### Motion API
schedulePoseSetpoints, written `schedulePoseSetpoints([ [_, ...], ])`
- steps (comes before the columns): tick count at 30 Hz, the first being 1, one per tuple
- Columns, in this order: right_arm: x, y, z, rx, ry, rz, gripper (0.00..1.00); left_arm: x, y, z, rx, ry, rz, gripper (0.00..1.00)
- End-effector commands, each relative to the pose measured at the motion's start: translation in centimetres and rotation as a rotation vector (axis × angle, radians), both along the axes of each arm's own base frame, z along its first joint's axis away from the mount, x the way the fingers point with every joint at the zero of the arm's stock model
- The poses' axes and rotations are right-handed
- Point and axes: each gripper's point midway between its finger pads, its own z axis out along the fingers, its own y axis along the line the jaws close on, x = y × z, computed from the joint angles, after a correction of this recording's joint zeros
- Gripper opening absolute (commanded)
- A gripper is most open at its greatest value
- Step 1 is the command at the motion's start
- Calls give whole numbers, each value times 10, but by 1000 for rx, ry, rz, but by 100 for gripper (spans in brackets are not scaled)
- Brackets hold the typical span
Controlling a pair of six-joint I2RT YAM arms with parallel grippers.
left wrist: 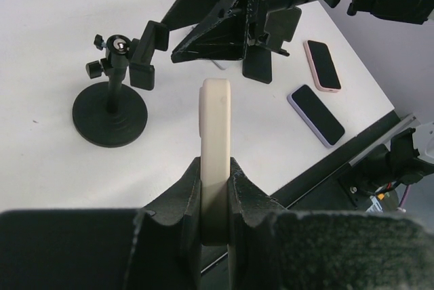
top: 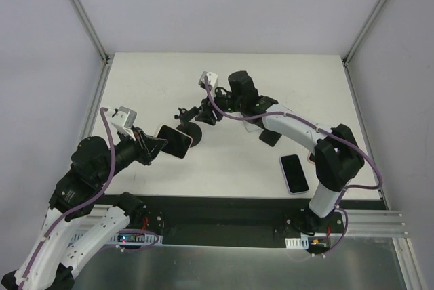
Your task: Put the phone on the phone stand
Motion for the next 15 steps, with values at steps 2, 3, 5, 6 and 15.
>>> schedulePoseSetpoints([
  [2,9,14,17,40,-43,71,50,0,-6,34,-50,-108,-36,0],
  [3,11,15,17,41,-40,75,49,0,-6,34,-50,-107,-37,0],
  [5,15,16,13,39,-33,74,48,-1,-7,33,-51,-106,-43,0],
  [6,15,16,13,40,-30,77,47,-1,-7,33,-52,-107,-42,0],
  [15,15,23,12,51,-22,116,36,-1,-8,32,-46,-105,-52,0],
])
